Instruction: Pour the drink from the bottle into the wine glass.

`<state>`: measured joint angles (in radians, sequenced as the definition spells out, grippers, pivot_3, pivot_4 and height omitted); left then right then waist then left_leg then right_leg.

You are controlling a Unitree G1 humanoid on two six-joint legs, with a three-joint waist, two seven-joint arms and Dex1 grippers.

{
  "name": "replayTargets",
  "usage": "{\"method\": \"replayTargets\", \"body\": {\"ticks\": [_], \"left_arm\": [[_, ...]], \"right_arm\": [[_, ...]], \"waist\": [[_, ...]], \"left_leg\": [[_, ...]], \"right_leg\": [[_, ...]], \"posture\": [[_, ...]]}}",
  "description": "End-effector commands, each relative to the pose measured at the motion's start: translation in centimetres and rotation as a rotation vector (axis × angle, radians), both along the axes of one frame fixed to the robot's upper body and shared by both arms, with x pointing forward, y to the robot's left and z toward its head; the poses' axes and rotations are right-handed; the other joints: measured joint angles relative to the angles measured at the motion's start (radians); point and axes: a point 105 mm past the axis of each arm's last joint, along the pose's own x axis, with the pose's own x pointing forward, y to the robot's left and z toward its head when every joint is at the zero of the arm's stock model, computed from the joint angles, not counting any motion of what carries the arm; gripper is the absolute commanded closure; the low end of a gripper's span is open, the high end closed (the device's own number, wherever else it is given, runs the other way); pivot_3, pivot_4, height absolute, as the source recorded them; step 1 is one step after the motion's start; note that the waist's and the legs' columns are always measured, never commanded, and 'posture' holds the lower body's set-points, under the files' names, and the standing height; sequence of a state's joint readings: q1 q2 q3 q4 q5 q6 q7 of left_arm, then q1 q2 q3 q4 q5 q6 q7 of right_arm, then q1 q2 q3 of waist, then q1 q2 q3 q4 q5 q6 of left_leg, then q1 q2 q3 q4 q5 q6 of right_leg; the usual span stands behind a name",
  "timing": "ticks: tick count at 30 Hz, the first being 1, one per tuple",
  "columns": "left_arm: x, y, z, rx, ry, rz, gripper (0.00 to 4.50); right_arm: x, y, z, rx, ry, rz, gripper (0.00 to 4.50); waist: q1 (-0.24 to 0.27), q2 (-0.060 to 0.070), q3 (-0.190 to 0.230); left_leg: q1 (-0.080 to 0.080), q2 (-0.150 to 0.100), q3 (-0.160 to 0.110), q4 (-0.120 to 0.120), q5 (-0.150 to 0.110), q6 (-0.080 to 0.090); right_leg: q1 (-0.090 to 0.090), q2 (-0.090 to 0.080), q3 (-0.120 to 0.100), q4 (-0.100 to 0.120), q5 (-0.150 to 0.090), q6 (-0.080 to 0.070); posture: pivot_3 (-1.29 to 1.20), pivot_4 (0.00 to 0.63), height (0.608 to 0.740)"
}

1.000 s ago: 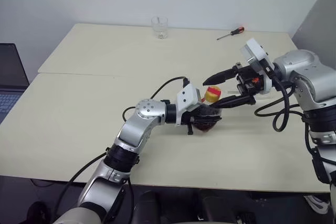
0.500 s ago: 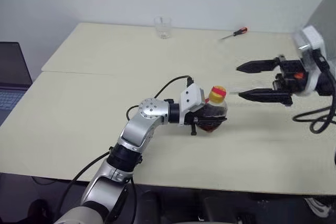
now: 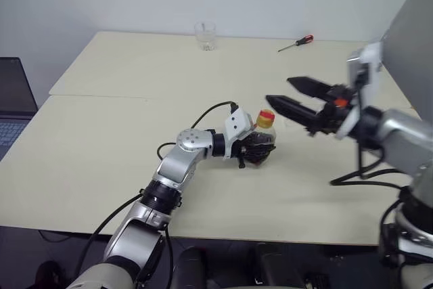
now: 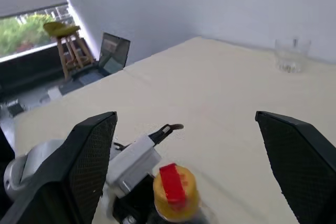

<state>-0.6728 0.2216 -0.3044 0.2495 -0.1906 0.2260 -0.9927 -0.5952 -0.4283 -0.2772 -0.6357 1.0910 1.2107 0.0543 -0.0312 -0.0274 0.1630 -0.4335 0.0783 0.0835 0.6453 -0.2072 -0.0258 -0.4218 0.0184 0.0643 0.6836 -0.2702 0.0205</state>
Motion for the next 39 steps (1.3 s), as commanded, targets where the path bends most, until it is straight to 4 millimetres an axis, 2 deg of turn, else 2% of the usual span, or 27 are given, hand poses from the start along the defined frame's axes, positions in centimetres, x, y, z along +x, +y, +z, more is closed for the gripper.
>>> {"method": "replayTargets", "body": {"ticks": [1,5,8,11,21,28,39], "left_arm": [[0.5,-0.4,1.7,-0.033,-0.073,-0.009,3.29],[0.8,-0.6,1.5,-0.027,-0.081,-0.007,3.29],[0.9,-0.8,1.5,-0.030,-0.085,-0.012,3.29],[0.9,-0.9,1.5,-0.029,-0.089,-0.015,3.29],[1.3,-0.3,1.6,-0.019,-0.105,0.003,3.29],[1.2,-0.2,1.6,-0.014,-0.104,0.001,3.29],[1.0,-0.4,1.5,-0.008,-0.107,-0.011,3.29]], "right_arm": [[0.1,0.4,0.9,0.002,-0.050,-0.141,0.00],[0.5,0.3,1.4,0.034,-0.054,-0.241,0.00],[0.8,0.4,1.0,0.039,-0.031,-0.283,0.00],[0.9,1.0,-0.1,0.034,0.001,-0.299,0.00],[1.1,2.1,-1.5,0.077,0.066,-0.304,0.00],[2.1,1.8,-2.2,0.084,0.076,-0.353,0.00],[2.6,2.1,-3.0,0.100,0.099,-0.363,0.00]], "waist": [[0.002,0.000,0.000],[0.001,0.000,0.000],[0.001,0.000,0.000],[-0.001,0.000,0.000],[-0.001,0.000,0.000],[-0.002,0.000,0.000],[-0.002,0.000,0.000]], "left_leg": [[0.000,0.000,0.000,0.000,0.000,0.000],[-0.001,-0.001,0.002,0.000,0.000,0.000],[-0.001,0.000,0.001,0.000,0.000,0.000],[-0.001,0.000,0.001,-0.001,0.000,0.000],[-0.001,0.000,0.000,-0.001,0.000,0.000],[-0.001,0.000,0.000,-0.001,0.000,0.000],[-0.001,0.000,0.000,-0.001,0.000,0.000]], "right_leg": [[0.000,-0.001,-0.001,-0.001,0.001,-0.001],[0.000,-0.001,-0.001,-0.002,0.001,-0.001],[0.000,-0.001,-0.001,-0.002,0.000,-0.001],[0.000,-0.001,-0.001,-0.002,0.000,-0.001],[0.000,-0.001,-0.001,-0.002,0.000,0.000],[0.000,-0.001,-0.002,-0.002,0.000,0.000],[0.000,-0.001,-0.002,-0.002,0.000,0.000]], "posture": [[0.00,0.150,0.740],[0.00,0.150,0.740],[0.00,0.150,0.740],[0.00,0.150,0.740],[0.00,0.150,0.740],[0.00,0.150,0.740],[0.00,0.150,0.740]]}}
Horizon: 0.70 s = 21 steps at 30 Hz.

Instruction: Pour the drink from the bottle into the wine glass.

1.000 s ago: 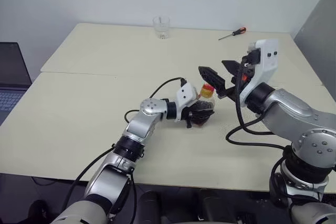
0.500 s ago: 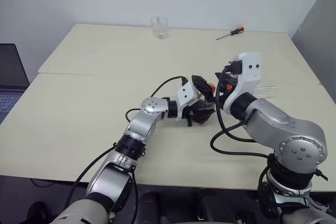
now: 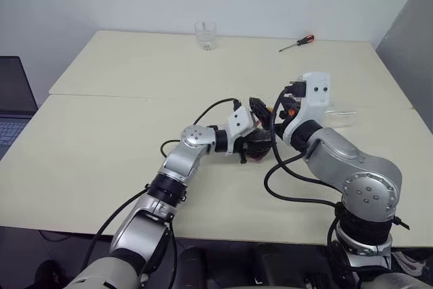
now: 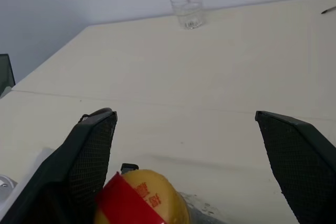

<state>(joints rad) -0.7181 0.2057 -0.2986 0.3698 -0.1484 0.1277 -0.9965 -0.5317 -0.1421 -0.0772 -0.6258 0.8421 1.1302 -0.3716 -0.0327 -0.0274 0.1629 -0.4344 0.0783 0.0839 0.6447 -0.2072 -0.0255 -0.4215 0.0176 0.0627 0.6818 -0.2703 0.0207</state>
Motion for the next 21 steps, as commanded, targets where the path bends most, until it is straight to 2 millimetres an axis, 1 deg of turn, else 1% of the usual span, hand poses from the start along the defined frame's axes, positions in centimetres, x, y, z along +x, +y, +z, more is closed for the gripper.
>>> {"method": "replayTargets", "body": {"ticks": [1,4,10,21], "left_arm": [[-0.2,-0.4,1.8,-0.028,-0.066,-0.026,3.29],[-0.1,-0.3,1.8,-0.026,-0.068,-0.022,3.29],[0.1,-0.1,1.9,-0.025,-0.070,-0.014,3.29],[0.5,0.4,1.9,-0.024,-0.073,0.008,3.29]], "right_arm": [[-0.3,0.3,0.8,0.025,-0.040,0.010,0.00],[-0.2,0.2,0.6,0.039,-0.031,0.003,0.00],[0.0,-0.6,0.3,0.044,-0.028,-0.019,0.00],[-1.1,-2.4,-0.5,0.038,-0.026,-0.052,0.00]], "waist": [[0.000,0.000,0.000],[0.000,0.000,0.000],[0.000,0.000,0.000],[0.000,0.000,0.000]], "left_leg": [[0.000,0.000,0.000,0.000,0.000,0.000],[0.000,0.000,0.000,0.000,0.000,0.000],[0.000,0.000,0.000,0.000,0.000,0.000],[0.000,0.000,0.000,0.000,0.000,0.000]], "right_leg": [[0.000,0.000,0.000,0.000,0.000,0.000],[0.000,0.000,0.000,0.000,0.000,0.000],[0.000,0.000,0.000,0.000,0.000,0.000],[0.000,0.000,0.000,0.000,-0.001,0.002]], "posture": [[0.00,0.150,0.740],[0.00,0.150,0.740],[0.00,0.150,0.740],[0.00,0.150,0.740]]}}
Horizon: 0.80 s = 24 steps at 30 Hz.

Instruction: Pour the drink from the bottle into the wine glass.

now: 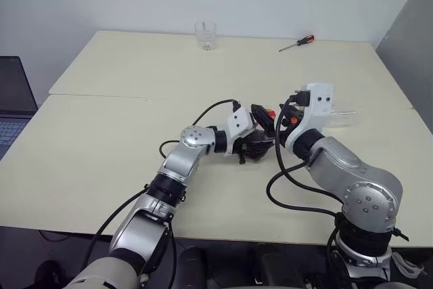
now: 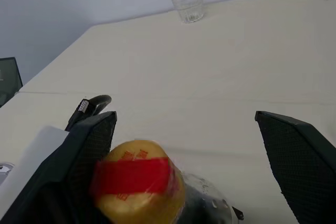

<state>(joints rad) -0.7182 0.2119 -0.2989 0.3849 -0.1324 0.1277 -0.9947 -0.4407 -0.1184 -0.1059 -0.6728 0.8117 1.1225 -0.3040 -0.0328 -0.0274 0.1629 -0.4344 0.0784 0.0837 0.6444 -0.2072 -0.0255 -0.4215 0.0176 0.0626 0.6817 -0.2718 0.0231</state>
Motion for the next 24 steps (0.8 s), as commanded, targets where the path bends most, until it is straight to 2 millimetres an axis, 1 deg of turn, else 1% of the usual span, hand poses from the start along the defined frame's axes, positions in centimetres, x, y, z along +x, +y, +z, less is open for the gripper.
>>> {"method": "replayTargets", "body": {"ticks": [1,5,10,16,20,22,24], "left_arm": [[0.2,0.1,2.3,-0.045,-0.079,-0.007,3.29],[0.3,0.2,2.2,-0.042,-0.077,-0.004,3.29],[0.5,0.4,2.1,-0.023,-0.087,0.001,3.29],[0.9,0.5,2.1,-0.017,-0.094,0.000,3.34],[1.2,0.6,2.1,-0.013,-0.103,0.004,3.34],[1.2,0.6,2.1,-0.013,-0.105,0.003,3.34],[1.3,0.6,2.2,-0.012,-0.108,0.004,3.34]], "right_arm": [[-0.4,-1.8,0.8,0.003,-0.045,-0.056,0.00],[-0.9,-2.5,1.1,0.004,-0.067,-0.050,0.00],[-1.3,-4.3,1.4,0.033,-0.080,-0.073,0.00],[-2.0,-5.1,1.2,0.027,-0.081,-0.062,0.00],[-2.5,-6.7,1.1,-0.007,-0.076,-0.060,0.00],[-2.8,-7.1,1.2,-0.025,-0.078,-0.033,0.00],[-3.2,-7.0,1.3,-0.039,-0.079,0.015,0.00]], "waist": [[0.000,0.000,0.000],[0.000,0.000,0.000],[0.000,0.000,0.000],[0.000,0.000,0.000],[0.001,0.000,0.000],[0.000,0.000,0.000],[0.000,0.000,0.000]], "left_leg": [[0.000,0.000,0.000,0.000,0.000,0.000],[0.000,0.000,0.000,0.000,0.000,0.000],[0.000,0.000,0.000,0.000,0.000,0.000],[0.000,0.000,0.000,0.000,0.000,0.000],[0.000,0.000,0.000,0.000,0.000,0.000],[0.000,0.000,0.000,0.000,0.000,0.000],[0.000,-0.001,0.000,0.000,0.000,0.000]], "right_leg": [[0.000,0.000,0.000,0.000,0.000,0.000],[0.000,0.000,0.000,0.000,0.000,0.000],[0.000,0.000,0.000,0.000,0.000,0.000],[0.000,0.000,0.000,0.000,0.000,0.000],[0.000,0.000,0.000,0.000,0.000,0.000],[0.000,0.000,0.000,-0.001,0.000,0.000],[0.001,0.000,0.000,-0.001,0.000,0.000]], "posture": [[0.00,0.150,0.740],[0.00,0.150,0.740],[0.00,0.150,0.740],[0.00,0.150,0.740],[0.00,0.150,0.740],[0.00,0.150,0.740],[0.00,0.150,0.740]]}}
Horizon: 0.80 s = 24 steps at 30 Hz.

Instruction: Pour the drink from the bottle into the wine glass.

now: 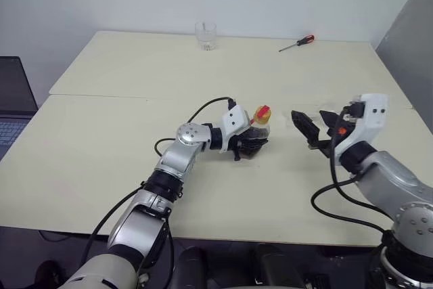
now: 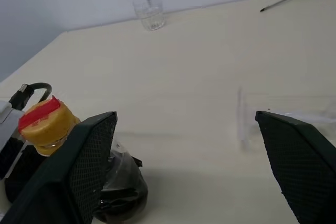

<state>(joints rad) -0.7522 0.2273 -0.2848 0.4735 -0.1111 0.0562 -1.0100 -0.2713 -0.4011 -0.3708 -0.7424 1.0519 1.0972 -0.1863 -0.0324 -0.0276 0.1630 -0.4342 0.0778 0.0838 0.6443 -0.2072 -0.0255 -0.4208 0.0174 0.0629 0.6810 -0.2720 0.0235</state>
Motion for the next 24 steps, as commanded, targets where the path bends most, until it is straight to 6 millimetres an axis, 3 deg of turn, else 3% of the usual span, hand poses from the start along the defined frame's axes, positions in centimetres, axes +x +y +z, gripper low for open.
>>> {"method": "replayTargets", "body": {"ticks": [1,6,14,24], "left_arm": [[0.3,-0.3,2.3,-0.038,-0.080,-0.013,3.34],[0.5,-0.2,2.5,-0.038,-0.085,-0.009,3.35],[0.4,-0.5,2.7,-0.047,-0.090,-0.013,3.35],[0.4,-0.6,2.9,-0.056,-0.093,-0.007,3.35]], "right_arm": [[-1.0,0.3,1.2,0.003,-0.051,0.086,0.00],[-1.1,2.5,2.8,0.020,-0.100,0.203,0.00],[2.0,3.9,2.9,-0.020,-0.097,0.078,0.00],[2.6,6.8,3.7,0.023,-0.108,0.087,0.00]], "waist": [[0.000,0.000,0.000],[-0.003,0.000,0.000],[0.000,0.000,0.000],[0.000,0.000,0.000]], "left_leg": [[0.000,0.000,0.000,0.000,0.000,0.000],[0.000,0.000,-0.001,0.000,0.000,0.000],[0.000,0.000,0.000,0.000,0.000,0.000],[0.000,0.001,0.000,0.000,0.000,0.000]], "right_leg": [[0.000,0.000,0.000,0.000,0.000,0.000],[0.000,0.001,0.000,0.001,0.000,0.000],[0.000,0.001,0.001,0.000,0.000,0.000],[-0.001,0.001,0.000,0.000,0.000,0.000]], "posture": [[0.00,0.150,0.740],[0.00,0.150,0.740],[0.00,0.150,0.740],[0.00,0.150,0.740]]}}
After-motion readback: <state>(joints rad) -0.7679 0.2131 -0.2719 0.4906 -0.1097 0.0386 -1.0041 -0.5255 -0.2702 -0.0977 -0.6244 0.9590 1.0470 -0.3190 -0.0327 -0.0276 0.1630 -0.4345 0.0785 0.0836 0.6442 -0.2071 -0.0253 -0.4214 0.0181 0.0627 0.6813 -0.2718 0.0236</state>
